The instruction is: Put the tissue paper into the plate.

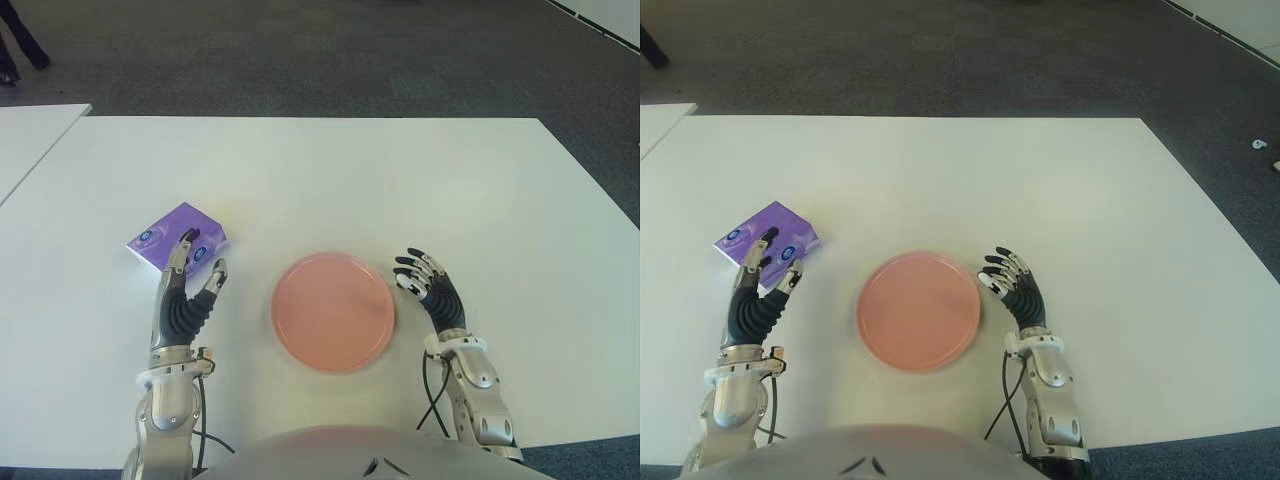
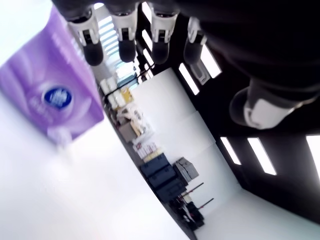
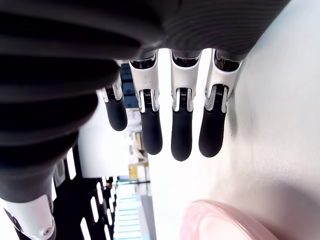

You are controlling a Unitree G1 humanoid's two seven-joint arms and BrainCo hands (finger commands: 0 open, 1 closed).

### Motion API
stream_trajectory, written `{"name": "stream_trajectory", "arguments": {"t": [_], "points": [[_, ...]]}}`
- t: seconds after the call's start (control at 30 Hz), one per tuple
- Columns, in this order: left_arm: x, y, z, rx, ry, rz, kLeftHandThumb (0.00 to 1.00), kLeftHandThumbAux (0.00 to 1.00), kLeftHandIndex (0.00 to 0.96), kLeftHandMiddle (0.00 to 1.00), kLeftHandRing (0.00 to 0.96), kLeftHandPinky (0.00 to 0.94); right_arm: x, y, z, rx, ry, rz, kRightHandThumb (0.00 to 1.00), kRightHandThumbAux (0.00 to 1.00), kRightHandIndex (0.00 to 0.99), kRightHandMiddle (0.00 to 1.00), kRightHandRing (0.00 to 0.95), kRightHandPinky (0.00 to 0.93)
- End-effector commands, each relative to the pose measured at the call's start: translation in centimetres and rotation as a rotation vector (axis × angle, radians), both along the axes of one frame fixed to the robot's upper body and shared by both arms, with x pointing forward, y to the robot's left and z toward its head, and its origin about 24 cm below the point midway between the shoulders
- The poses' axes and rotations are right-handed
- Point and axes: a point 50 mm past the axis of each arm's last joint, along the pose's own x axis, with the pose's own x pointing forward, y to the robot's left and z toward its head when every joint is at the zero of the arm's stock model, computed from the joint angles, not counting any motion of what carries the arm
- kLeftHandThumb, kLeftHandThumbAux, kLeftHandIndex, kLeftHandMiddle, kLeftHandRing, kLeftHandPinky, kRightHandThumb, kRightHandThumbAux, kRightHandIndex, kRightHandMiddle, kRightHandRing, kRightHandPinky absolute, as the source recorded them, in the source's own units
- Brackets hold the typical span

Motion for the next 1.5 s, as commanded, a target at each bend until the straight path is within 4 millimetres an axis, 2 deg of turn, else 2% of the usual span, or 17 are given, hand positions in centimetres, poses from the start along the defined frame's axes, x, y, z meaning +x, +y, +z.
{"name": "stream_trajectory", "arguments": {"t": [0.03, 0.3, 0.53, 0.87, 1.3, 1.5], "points": [[1.3, 1.1, 3.1, 0.528, -0.113, 0.157, 0.314, 0.321, 0.134, 0.055, 0.036, 0.041, -2.0, -0.8, -3.8, 0.018, 0.214, -0.023, 0.229, 0.695, 0.189, 0.314, 0.332, 0.337], [3.2, 0.7, 2.9, 0.638, -0.078, 0.177, 0.335, 0.267, 0.138, 0.03, 0.004, 0.004, -1.9, -0.7, -3.8, 0.014, 0.214, -0.019, 0.234, 0.706, 0.191, 0.315, 0.335, 0.34], [4.7, 0.7, 2.7, 0.692, -0.027, 0.201, 0.298, 0.209, 0.121, 0.002, 0.0, 0.0, -1.8, -0.9, -3.9, 0.008, 0.217, -0.03, 0.235, 0.707, 0.192, 0.316, 0.338, 0.351], [9.0, 1.9, 1.2, 0.766, 0.033, 0.176, 0.281, 0.185, 0.117, 0.0, 0.0, 0.0, -1.7, -1.0, -4.1, 0.015, 0.22, -0.022, 0.241, 0.695, 0.193, 0.321, 0.344, 0.343], [11.6, 1.7, -0.8, 0.794, 0.152, 0.154, 0.264, 0.135, 0.089, 0.0, 0.0, 0.0, -1.8, -1.5, -4.1, 0.034, 0.199, -0.033, 0.249, 0.7, 0.203, 0.317, 0.339, 0.344], [12.0, 1.6, -1.3, 0.819, 0.185, 0.15, 0.258, 0.115, 0.049, 0.0, 0.0, 0.0, -1.9, -1.7, -3.8, 0.036, 0.189, -0.032, 0.255, 0.715, 0.21, 0.322, 0.343, 0.357]]}}
